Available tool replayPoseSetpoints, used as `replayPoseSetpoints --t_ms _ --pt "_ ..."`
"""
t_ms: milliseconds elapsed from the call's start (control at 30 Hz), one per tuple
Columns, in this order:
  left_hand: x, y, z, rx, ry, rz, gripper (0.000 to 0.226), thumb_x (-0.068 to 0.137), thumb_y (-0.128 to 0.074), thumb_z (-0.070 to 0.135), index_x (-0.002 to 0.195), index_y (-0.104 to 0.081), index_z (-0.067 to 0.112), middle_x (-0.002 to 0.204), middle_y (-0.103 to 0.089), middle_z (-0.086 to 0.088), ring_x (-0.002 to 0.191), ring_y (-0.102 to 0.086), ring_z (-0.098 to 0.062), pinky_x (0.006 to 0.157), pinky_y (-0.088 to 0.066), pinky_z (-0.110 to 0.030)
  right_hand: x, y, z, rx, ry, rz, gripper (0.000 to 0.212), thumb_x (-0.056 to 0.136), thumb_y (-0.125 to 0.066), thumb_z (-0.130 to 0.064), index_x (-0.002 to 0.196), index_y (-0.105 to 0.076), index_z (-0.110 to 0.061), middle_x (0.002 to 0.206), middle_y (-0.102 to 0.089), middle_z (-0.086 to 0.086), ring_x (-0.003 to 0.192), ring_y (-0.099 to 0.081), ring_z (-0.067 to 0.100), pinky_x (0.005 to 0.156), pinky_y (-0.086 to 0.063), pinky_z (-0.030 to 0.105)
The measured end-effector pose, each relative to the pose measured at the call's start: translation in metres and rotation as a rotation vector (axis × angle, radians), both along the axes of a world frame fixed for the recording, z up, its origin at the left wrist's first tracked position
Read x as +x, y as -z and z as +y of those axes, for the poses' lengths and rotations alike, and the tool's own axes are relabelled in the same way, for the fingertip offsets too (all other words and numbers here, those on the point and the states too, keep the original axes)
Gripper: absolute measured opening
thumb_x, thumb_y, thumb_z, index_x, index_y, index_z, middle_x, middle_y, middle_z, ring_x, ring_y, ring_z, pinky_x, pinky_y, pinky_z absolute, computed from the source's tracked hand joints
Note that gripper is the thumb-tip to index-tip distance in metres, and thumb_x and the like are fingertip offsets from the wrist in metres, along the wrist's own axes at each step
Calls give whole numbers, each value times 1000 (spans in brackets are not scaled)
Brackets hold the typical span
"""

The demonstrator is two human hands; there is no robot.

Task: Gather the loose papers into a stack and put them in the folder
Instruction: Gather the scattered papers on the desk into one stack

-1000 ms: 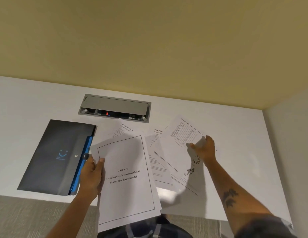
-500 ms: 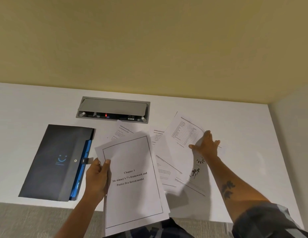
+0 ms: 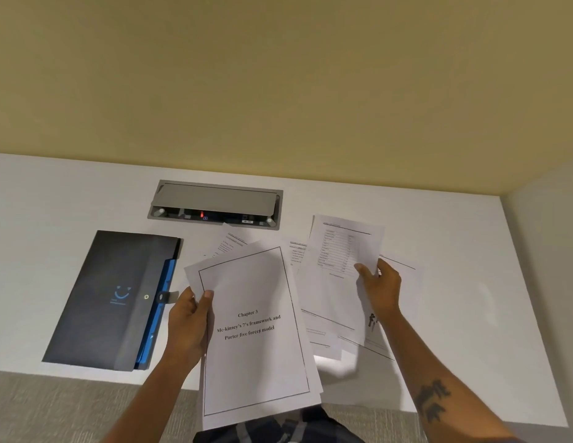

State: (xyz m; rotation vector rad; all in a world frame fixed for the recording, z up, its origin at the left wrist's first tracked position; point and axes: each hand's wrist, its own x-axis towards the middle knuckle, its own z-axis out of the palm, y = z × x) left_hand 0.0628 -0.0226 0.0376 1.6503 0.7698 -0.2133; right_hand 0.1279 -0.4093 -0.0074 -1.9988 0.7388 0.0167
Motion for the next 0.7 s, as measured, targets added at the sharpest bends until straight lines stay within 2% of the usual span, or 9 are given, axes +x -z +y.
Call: replayPoseSetpoints --t_ms 67,100,167,233,367,500,600,700 --pt "2 0 0 -29 16 -5 10 104 -58 31 113 -63 34 97 -81 8 81 -82 -21 62 -67 -38 -8 0 0 90 15 -3 25 95 -81 -17 101 -76 7 100 -81 22 88 -74 40 78 -62 41" --pt "3 1 1 -35 27 -5 13 105 -58 31 116 -64 33 99 -82 8 82 -82 -22 65 -68 -41 -13 -1 1 157 28 4 25 95 -81 -19 103 -77 5 103 -82 22 89 -77 36 81 -64 43" --pt "5 2 0 -35 51 5 17 104 -59 31 121 -64 31 100 -82 6 85 -82 -24 71 -68 -47 -24 -4 6 325 49 22 17 95 -81 -20 107 -82 -9 105 -86 8 93 -82 23 80 -66 34" --pt "7 4 0 -32 76 16 16 104 -58 32 120 -63 30 102 -82 2 86 -82 -24 75 -68 -49 -36 -10 14 473 36 33 17 96 -81 -20 113 -84 -19 109 -86 -4 101 -83 18 80 -68 29" --pt "9 8 -4 -42 138 55 14 104 -57 36 116 -61 28 106 -80 -1 87 -82 -27 77 -68 -52 -59 -18 32 682 -33 80 18 100 -77 -19 116 -84 -20 118 -84 4 109 -82 24 80 -68 32" --pt "9 11 -10 -46 165 85 18 104 -58 36 112 -60 20 108 -78 -6 90 -80 -29 73 -68 -41 -77 -22 51 784 -132 146 21 101 -75 -21 121 -82 -19 124 -82 10 113 -80 30 84 -68 37" --pt "5 13 -14 -109 130 93 21 104 -60 32 106 -67 13 105 -80 -7 98 -78 -30 86 -66 -46 -84 -28 61 790 -199 173 20 102 -75 -23 120 -82 -20 124 -82 9 114 -80 29 85 -68 37" --pt "1 17 -16 -144 130 115 22 103 -61 32 106 -71 13 103 -81 -4 100 -78 -29 88 -65 -46 -88 -33 69 816 -232 189 23 104 -73 -25 123 -80 -17 125 -81 12 116 -79 32 94 -67 46"
